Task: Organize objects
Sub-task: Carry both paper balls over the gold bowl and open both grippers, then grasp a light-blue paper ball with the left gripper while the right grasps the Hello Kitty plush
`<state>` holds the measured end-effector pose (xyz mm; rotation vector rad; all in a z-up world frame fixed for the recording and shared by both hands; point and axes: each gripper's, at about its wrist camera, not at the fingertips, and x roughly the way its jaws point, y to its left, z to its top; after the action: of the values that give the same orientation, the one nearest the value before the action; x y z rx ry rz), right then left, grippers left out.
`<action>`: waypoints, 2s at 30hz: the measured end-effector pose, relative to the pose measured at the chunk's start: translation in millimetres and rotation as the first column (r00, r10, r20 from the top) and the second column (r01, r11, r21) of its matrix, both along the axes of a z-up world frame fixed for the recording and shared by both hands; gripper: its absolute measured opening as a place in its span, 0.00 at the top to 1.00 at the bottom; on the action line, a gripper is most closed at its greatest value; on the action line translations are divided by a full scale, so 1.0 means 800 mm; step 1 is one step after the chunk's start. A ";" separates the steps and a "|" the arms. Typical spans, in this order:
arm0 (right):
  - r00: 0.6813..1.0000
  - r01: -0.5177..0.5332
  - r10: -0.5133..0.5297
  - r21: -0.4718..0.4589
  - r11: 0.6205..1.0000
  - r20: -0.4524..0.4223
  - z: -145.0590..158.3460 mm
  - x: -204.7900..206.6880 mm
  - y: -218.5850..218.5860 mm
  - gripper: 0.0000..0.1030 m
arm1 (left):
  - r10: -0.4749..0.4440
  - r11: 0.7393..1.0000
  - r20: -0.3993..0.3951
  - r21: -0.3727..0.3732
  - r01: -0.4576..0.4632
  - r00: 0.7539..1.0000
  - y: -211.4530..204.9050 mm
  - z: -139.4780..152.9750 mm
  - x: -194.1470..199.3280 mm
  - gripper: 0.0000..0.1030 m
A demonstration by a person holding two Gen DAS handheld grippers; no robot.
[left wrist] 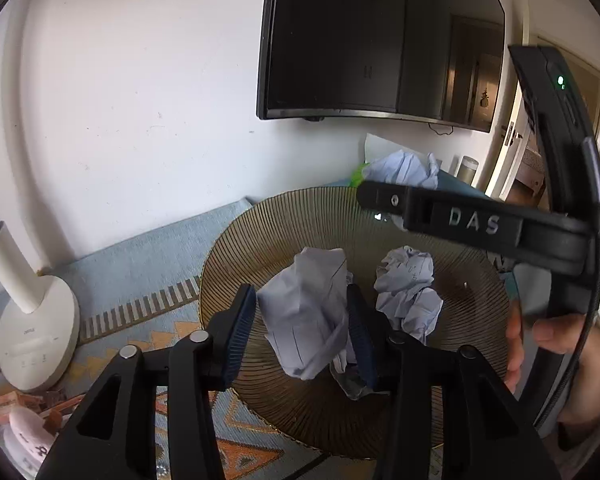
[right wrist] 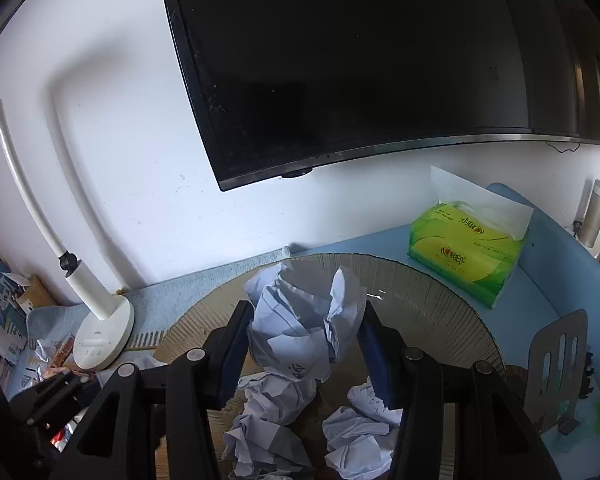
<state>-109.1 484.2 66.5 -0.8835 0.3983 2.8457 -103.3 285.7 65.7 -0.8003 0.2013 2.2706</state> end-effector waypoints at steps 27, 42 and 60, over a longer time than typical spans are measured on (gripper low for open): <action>0.981 -0.172 0.161 -0.095 0.981 -0.112 0.047 0.057 -0.138 0.00 | 0.225 0.972 0.127 0.047 -0.232 0.966 -0.186 0.057 0.014 0.01; 0.849 -0.527 0.520 0.066 0.847 0.097 -0.054 0.084 -0.357 0.00 | 0.573 0.819 0.104 -0.113 -0.563 0.813 -0.452 -0.012 0.045 0.01; 0.789 -0.575 0.507 0.129 0.808 0.348 -0.152 0.057 -0.411 0.00 | 0.690 0.720 0.160 -0.251 -0.647 0.706 -0.524 -0.108 0.017 0.00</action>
<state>-63.2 155.8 -54.9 -1.5635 -0.2756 3.0666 -90.0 -133.7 -20.5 -1.4293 -0.0210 2.8220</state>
